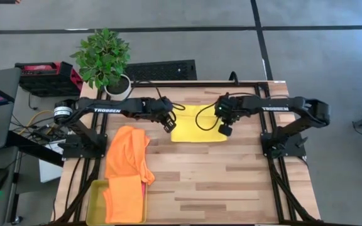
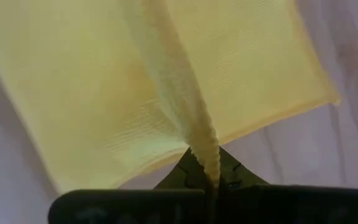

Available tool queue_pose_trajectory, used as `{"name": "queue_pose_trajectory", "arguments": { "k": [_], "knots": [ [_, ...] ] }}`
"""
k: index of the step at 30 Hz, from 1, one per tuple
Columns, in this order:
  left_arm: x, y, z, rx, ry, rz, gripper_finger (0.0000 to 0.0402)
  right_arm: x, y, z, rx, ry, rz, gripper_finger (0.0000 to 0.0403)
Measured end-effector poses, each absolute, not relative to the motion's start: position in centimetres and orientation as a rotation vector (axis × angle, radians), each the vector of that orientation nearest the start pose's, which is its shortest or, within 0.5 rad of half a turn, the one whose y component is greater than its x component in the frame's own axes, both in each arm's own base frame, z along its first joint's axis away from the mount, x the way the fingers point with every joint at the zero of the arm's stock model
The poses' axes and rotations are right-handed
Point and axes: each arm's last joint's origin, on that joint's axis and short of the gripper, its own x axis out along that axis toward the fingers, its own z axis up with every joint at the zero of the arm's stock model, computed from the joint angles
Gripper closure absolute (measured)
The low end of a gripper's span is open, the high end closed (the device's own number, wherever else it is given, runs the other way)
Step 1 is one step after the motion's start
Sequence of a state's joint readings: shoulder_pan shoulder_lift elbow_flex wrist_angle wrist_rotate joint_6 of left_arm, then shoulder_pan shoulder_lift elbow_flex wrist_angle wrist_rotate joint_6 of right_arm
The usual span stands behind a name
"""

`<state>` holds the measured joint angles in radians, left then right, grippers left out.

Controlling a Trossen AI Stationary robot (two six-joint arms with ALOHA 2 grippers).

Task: Fold microfiber towels
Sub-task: Fold the yellow microfiber towel

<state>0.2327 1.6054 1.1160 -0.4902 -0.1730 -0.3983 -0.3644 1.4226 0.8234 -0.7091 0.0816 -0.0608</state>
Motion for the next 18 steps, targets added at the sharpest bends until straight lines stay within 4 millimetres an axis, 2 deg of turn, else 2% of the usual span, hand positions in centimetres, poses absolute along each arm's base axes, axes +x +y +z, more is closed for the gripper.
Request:
{"name": "queue_pose_trajectory", "arguments": {
  "k": [11, 18],
  "knots": [
    [31.5, 10.3, 22.7, -0.375, 0.842, 0.615, 0.0401, 22.0, -11.7, 18.7, 0.139, 1.242, -0.471, 0.0394],
    [31.6, 10.3, 22.8, -0.391, 0.829, 0.592, 0.0401, 21.7, -11.7, 18.5, 0.159, 1.267, -0.415, 0.0388]
  ]
}}
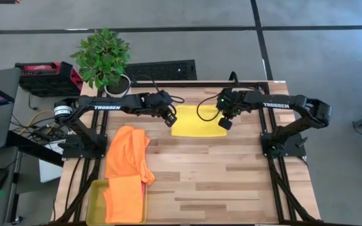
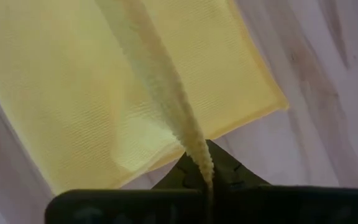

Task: Fold microfiber towels
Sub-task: Fold the yellow microfiber towel

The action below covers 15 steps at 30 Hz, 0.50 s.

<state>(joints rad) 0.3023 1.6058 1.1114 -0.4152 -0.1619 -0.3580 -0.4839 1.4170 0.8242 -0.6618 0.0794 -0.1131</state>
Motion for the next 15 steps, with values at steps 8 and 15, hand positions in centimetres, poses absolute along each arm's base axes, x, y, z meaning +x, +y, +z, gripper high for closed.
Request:
{"name": "queue_pose_trajectory", "arguments": {
  "k": [8, 15],
  "knots": [
    [31.68, 10.63, 22.92, -0.390, 0.805, 0.606, 0.0384, 21.78, -11.41, 18.52, 0.151, 1.272, -0.405, 0.0349],
    [31.52, 11.13, 22.94, -0.386, 0.798, 0.638, 0.0305, 21.78, -11.51, 18.54, 0.106, 1.280, -0.417, 0.0287]
  ]
}}
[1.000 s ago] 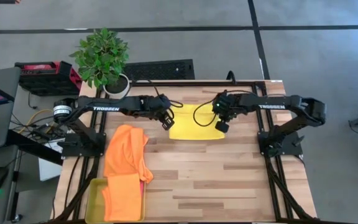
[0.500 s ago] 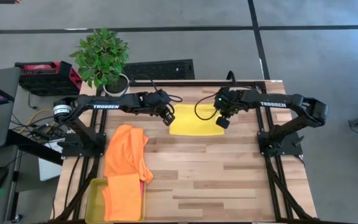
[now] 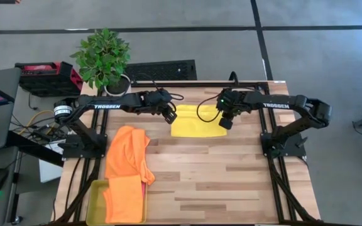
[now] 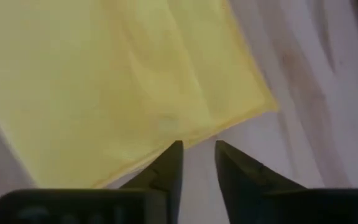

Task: Fold microfiber towels
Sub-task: Fold the yellow microfiber towel

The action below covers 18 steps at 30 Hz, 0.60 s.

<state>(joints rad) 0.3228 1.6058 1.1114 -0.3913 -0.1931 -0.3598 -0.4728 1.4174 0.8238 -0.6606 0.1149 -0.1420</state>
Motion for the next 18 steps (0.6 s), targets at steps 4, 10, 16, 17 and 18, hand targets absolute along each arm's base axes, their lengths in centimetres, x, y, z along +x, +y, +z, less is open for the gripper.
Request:
{"name": "queue_pose_trajectory", "arguments": {
  "k": [4, 10, 16, 17, 18],
  "knots": [
    [31.5, 11.2, 23.0, -0.340, 0.806, 0.640, 0.0265, 21.8, -11.5, 18.8, 0.108, 1.296, -0.420, 0.0249],
    [31.5, 9.3, 22.5, -0.293, 0.934, 0.307, 0.0249, 21.9, -9.9, 21.2, 0.207, 1.223, -0.069, 0.0219],
    [31.8, 5.5, 21.4, -0.029, 1.005, 0.066, 0.0248, 22.1, -7.3, 20.8, 0.085, 1.197, 0.162, 0.0215],
    [31.9, 4.9, 21.0, 0.014, 0.994, 0.062, 0.0248, 22.2, -7.1, 20.5, 0.070, 1.200, 0.160, 0.0216],
    [32.0, 4.4, 20.7, 0.051, 0.975, 0.063, 0.0248, 22.3, -7.0, 20.1, 0.066, 1.203, 0.157, 0.0217]
  ]
}}
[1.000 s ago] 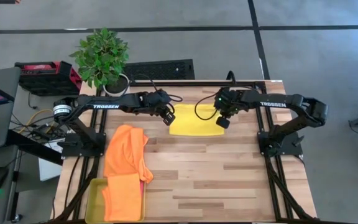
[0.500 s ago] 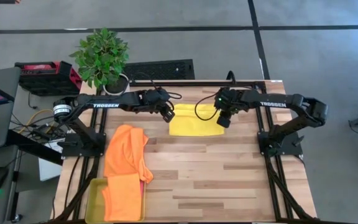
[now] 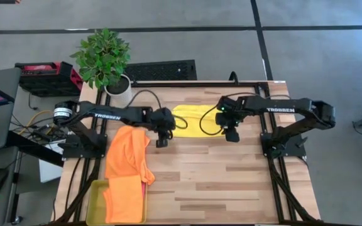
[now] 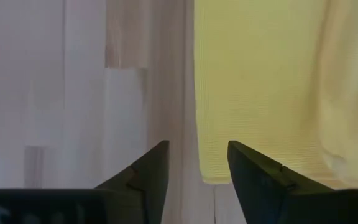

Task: Fold microfiber towels
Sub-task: Fold the yellow microfiber towel

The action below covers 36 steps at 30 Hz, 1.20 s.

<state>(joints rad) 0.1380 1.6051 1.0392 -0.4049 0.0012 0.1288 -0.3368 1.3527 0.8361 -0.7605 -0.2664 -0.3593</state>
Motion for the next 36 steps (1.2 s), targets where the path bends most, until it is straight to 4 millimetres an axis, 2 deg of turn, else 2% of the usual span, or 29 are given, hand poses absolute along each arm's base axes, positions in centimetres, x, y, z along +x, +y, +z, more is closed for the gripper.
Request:
{"name": "queue_pose_trajectory", "arguments": {
  "k": [3, 7, 11, 17, 21, 32, 36],
  "knots": [
    [32.2, 3.3, 19.9, 0.137, 0.904, 0.092, 0.0248, 22.4, -6.8, 19.2, 0.080, 1.226, 0.154, 0.0222],
    [32.5, 2.6, 19.4, 0.168, 0.828, 0.112, 0.0248, 22.3, -6.8, 18.3, 0.085, 1.238, 0.154, 0.0226],
    [32.7, 2.5, 17.7, 0.148, 0.883, 0.113, 0.0248, 21.9, -6.7, 17.2, 0.062, 1.254, 0.179, 0.0227],
    [33.4, 2.5, 16.6, 0.117, 0.877, 0.127, 0.0248, 21.9, -6.7, 16.0, -0.026, 1.262, 0.165, 0.0228],
    [33.5, 2.5, 16.5, 0.121, 0.884, 0.125, 0.0248, 21.7, -6.7, 15.1, -0.085, 1.272, 0.115, 0.0230],
    [33.5, 2.5, 16.3, 0.108, 0.892, 0.139, 0.0248, 20.8, -6.4, 13.3, -0.138, 1.272, 0.128, 0.0228],
    [33.5, 2.5, 16.3, 0.108, 0.892, 0.142, 0.0249, 20.8, -6.6, 13.2, -0.170, 1.301, 0.077, 0.0253]
  ]
}}
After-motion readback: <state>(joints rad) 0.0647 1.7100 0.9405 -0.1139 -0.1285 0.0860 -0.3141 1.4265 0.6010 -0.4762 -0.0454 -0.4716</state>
